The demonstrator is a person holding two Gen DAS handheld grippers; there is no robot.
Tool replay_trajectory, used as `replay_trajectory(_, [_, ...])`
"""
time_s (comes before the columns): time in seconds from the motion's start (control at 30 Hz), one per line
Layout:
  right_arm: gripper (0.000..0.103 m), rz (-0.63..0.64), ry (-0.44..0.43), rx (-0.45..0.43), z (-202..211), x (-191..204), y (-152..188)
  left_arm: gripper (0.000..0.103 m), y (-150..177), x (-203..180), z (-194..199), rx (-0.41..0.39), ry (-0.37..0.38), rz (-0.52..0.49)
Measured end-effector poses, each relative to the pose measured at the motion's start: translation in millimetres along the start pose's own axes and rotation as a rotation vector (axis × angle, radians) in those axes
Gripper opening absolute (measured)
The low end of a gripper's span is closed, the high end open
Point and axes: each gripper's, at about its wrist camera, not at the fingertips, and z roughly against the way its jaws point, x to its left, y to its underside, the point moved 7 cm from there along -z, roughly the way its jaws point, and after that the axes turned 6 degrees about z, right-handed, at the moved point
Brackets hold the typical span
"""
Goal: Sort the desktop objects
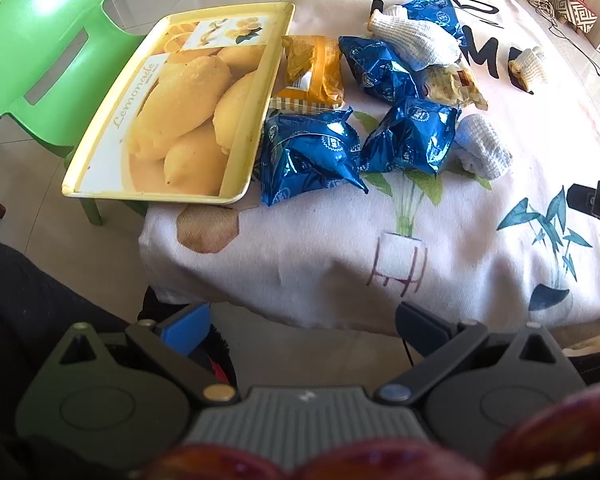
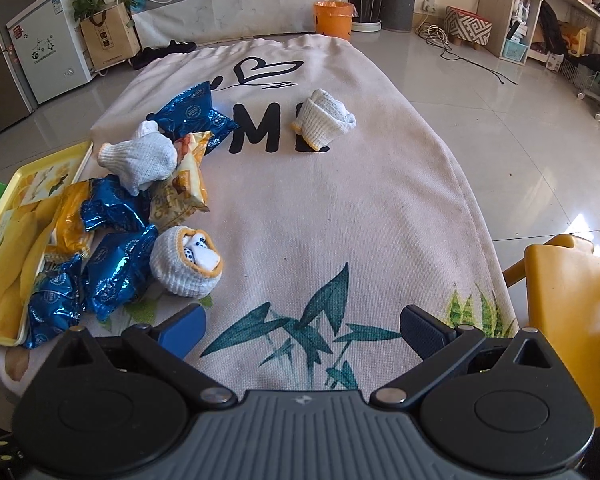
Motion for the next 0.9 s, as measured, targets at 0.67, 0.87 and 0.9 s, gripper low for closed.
replay_trajectory(0.67, [0.103,-0.003,-0.054,0.02,-3,11,10,0.102,-22,40,-29,-0.005,-0.072,0.124])
replay_trajectory(0.87, [0.103,-0.02,-0.058,0.024,-6,10,10,0.102,-33,69,-33,-0.018,-0.132,0.196])
replay_trajectory(0.9, [0.103,-0.023,-0.058,0.026,-6,9,10,0.102,-35,74,-34,-0.014,-0.143,0.212])
